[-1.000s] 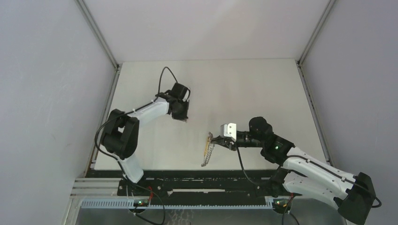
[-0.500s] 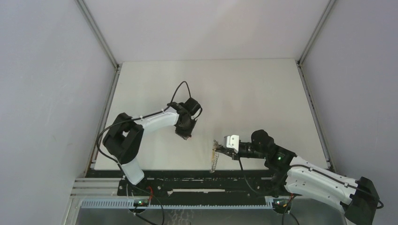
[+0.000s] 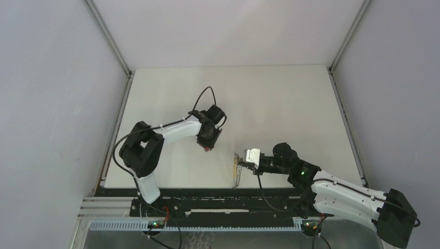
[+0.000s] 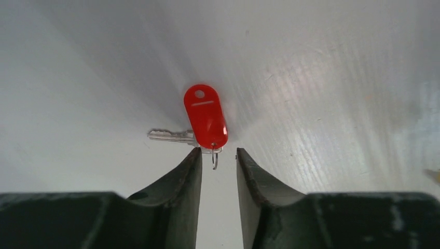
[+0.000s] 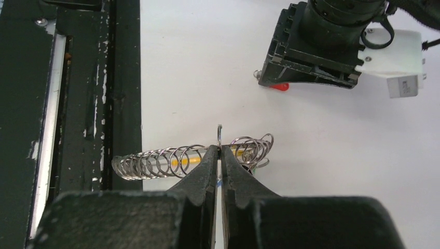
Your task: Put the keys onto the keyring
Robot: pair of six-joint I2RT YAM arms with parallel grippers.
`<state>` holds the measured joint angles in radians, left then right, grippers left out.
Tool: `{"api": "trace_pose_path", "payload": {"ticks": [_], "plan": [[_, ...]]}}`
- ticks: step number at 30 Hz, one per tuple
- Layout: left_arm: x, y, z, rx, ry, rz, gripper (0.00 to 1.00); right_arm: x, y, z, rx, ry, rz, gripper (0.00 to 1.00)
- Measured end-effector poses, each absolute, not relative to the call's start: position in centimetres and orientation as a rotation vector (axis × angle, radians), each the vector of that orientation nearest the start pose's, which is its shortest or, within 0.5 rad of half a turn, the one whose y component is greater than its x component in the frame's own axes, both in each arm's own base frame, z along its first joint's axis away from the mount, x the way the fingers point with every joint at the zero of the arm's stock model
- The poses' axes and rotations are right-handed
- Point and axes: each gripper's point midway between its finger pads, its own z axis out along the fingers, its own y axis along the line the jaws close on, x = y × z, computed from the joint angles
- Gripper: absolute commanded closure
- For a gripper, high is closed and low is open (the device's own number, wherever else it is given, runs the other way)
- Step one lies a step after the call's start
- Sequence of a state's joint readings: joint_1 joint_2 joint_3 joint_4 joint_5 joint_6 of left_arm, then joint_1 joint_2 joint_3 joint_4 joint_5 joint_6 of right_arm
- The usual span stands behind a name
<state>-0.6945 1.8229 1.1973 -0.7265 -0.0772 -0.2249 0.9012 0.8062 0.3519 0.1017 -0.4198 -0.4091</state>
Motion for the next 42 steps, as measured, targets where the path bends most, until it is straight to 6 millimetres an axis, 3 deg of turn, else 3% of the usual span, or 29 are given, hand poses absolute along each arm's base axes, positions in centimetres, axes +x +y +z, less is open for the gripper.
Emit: {"api": "trace_pose_path", "payload": {"ticks": [4,10,17,21,28,36,42], "plan": [[26.7,-21.5,4.1,0.631,2.725,-0.109,0.61,14.6,26.7,13.6,-1.388,1.355,0.722,1.0],[26.0,-20.7,7.1,0.494,2.518,-0.224,0.61,14.7,26.6,13.6,-1.381,1.357,0.726,1.0],[23.2,-19.9,4.2,0.35,2.4,-0.298,0.65,14.6,26.6,13.8,-1.376,1.353,0.73,1.0],[23.1,-19.6,2.7,0.25,2.347,-0.309,0.66,14.6,26.6,14.3,-1.366,1.338,0.731,1.0],[25.3,-21.0,3.6,0.096,2.225,-0.357,0.68,14.4,26.5,14.8,-1.355,1.322,0.736,1.0],[25.0,-21.1,2.9,0.048,2.226,-0.314,0.64,14.4,26.5,14.8,-1.353,1.322,0.736,1.0],[24.8,-20.8,4.0,-0.015,2.19,-0.299,0.68,14.4,26.5,14.8,-1.351,1.322,0.745,1.0]]}}
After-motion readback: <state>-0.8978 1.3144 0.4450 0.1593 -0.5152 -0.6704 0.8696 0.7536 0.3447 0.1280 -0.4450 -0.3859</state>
